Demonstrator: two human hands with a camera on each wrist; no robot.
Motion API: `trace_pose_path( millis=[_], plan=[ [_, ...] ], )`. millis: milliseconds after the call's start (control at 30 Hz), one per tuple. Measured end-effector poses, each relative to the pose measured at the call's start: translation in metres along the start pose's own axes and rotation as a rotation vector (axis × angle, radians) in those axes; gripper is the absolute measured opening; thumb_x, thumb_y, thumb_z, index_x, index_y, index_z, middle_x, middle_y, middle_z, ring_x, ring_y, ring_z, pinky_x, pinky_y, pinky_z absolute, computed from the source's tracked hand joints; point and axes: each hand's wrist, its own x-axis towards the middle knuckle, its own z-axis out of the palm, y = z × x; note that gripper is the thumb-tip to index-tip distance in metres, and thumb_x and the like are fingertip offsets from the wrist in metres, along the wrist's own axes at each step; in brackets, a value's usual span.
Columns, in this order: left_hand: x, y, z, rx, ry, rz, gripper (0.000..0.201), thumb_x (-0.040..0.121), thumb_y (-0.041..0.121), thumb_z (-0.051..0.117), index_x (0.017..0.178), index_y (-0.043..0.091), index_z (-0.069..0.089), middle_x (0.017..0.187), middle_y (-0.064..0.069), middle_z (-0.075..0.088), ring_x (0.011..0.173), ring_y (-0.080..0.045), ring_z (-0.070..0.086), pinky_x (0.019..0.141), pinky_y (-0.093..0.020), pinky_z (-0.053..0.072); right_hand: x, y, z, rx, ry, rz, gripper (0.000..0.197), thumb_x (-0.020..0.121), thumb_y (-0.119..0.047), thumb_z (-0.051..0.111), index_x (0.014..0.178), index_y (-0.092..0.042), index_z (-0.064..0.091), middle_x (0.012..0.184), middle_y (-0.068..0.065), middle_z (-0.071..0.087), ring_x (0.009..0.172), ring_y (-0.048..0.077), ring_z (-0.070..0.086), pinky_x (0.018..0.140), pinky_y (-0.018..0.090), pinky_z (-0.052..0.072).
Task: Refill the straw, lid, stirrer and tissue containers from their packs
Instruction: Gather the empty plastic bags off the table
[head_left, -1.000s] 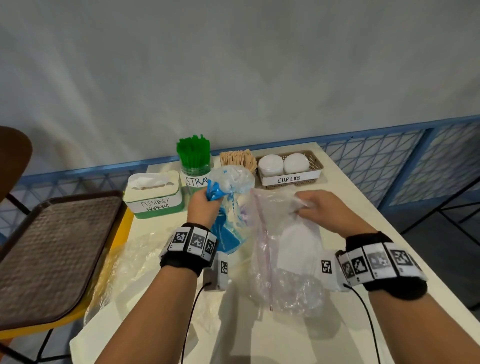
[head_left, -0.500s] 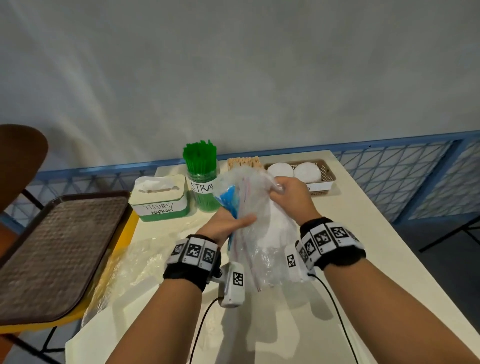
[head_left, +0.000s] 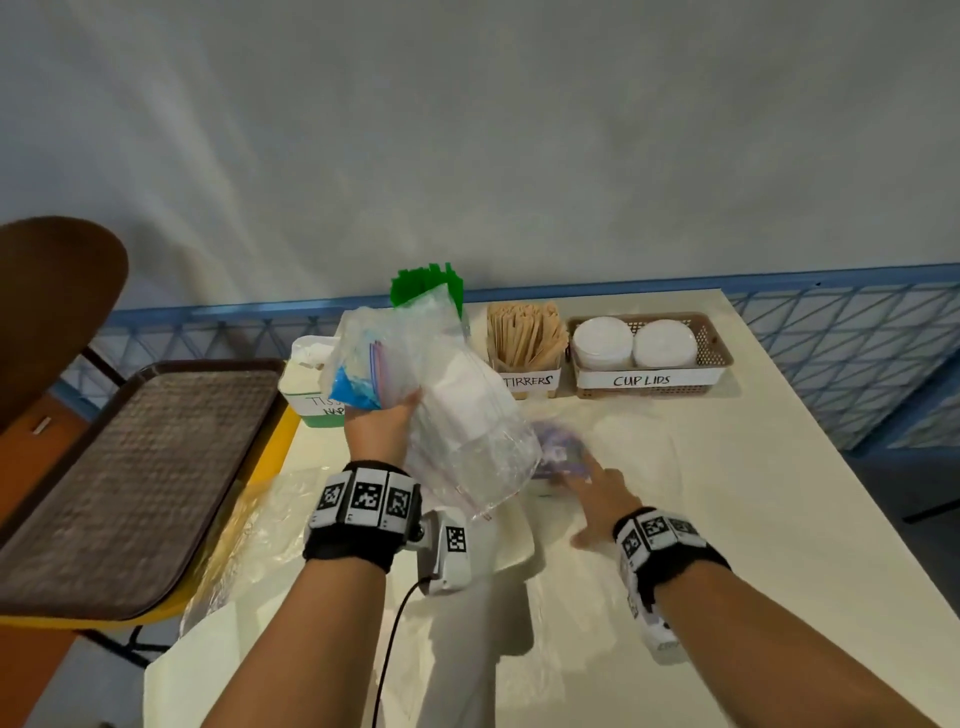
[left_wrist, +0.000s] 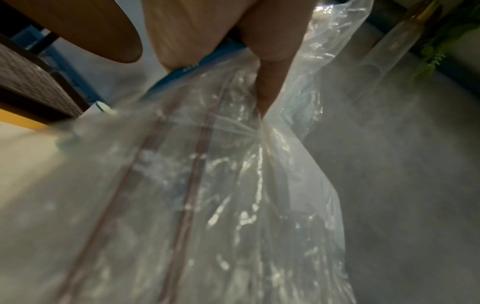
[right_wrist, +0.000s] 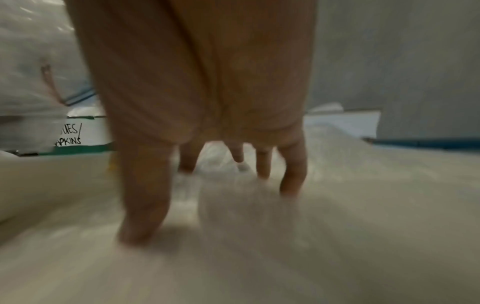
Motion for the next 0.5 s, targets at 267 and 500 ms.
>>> trace_pose_path(
  millis=[267,500],
  plan=[
    [0.001,-0.008,0.003,-0.010,-0.003,-0.017,0.064,0.079,0.006,0.070,0.133,0.003,0.037,0.133,-0.015,0.050,0.122,-0.030,0.049,0.106,-0.036,0.040,-0.017,0.010,-0.030,0.141,0.200,0.104,0.007,0.091,-0.010,0.045,0.096,-0.014,0.047,0.116,0.018,0.060,0.109,0.029,0.057,0.081,0.029,0.041],
    [-0.005,-0.009,0.009,0.113,-0.077,0.024,0.038,0.087,0.004,0.059,0.122,-0.007,0.046,0.116,-0.023,0.056,0.114,-0.033,0.053,0.086,-0.027,0.039,-0.053,-0.009,-0.098,0.698,0.759,0.130,0.017,0.094,-0.010,0.044,0.086,0.000,0.055,0.083,0.019,0.056,0.079,0.029,0.053,0.064,0.028,0.029]
  ],
)
